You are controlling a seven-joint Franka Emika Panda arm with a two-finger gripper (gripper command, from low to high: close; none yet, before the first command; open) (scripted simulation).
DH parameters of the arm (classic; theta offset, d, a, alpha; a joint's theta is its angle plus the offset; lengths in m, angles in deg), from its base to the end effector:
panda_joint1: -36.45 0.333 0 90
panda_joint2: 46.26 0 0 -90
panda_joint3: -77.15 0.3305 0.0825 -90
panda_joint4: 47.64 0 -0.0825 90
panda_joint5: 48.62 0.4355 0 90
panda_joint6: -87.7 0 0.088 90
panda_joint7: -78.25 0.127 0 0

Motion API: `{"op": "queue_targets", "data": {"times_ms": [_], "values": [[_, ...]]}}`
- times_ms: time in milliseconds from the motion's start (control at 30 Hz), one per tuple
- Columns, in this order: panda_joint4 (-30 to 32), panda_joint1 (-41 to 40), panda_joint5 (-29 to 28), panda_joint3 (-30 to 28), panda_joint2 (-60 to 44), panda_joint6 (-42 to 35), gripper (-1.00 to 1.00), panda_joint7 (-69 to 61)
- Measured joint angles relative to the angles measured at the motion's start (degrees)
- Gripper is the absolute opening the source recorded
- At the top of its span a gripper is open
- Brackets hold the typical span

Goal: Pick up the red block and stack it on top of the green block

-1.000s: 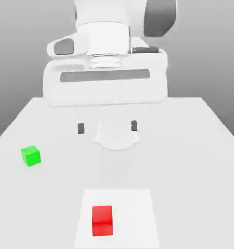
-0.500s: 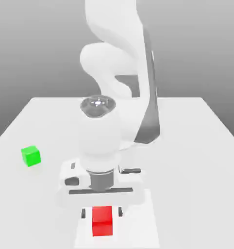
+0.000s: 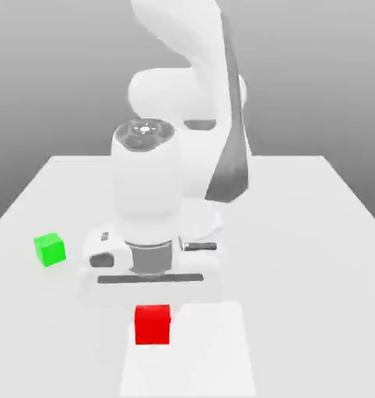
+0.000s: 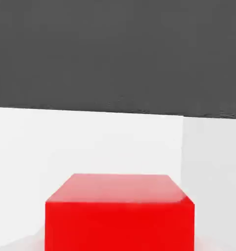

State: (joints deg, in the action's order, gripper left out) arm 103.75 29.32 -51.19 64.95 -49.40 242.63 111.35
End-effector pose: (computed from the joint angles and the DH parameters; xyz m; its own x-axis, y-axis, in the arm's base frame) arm 0.4257 -0.1499 0.1749 0.6417 -0.7666 0.0230 -0.7670 -0.6413 0.0219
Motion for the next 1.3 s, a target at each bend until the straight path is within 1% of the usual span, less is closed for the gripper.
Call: {"op": "queue_targets", "data": {"times_ms": [133, 400, 467, 600, 900, 1300], "values": [[4.3, -11.7, -5.3, -4.5, 6.1, -1.4, -1.00, -3.2], [13.3, -27.8, -13.6, -16.7, 16.9, -2.9, -1.00, -11.4], [14.8, -30.0, -14.0, -19.0, 17.9, -2.4, -1.00, -13.2], [15.3, -28.9, -11.4, -20.9, 16.0, -0.2, -1.00, -15.6], [15.3, -24.1, -3.0, -23.5, 10.1, 4.9, -1.00, -21.3], [15.1, -20.2, 8.4, -24.1, 2.7, 10.9, -1.00, -29.3]]}}
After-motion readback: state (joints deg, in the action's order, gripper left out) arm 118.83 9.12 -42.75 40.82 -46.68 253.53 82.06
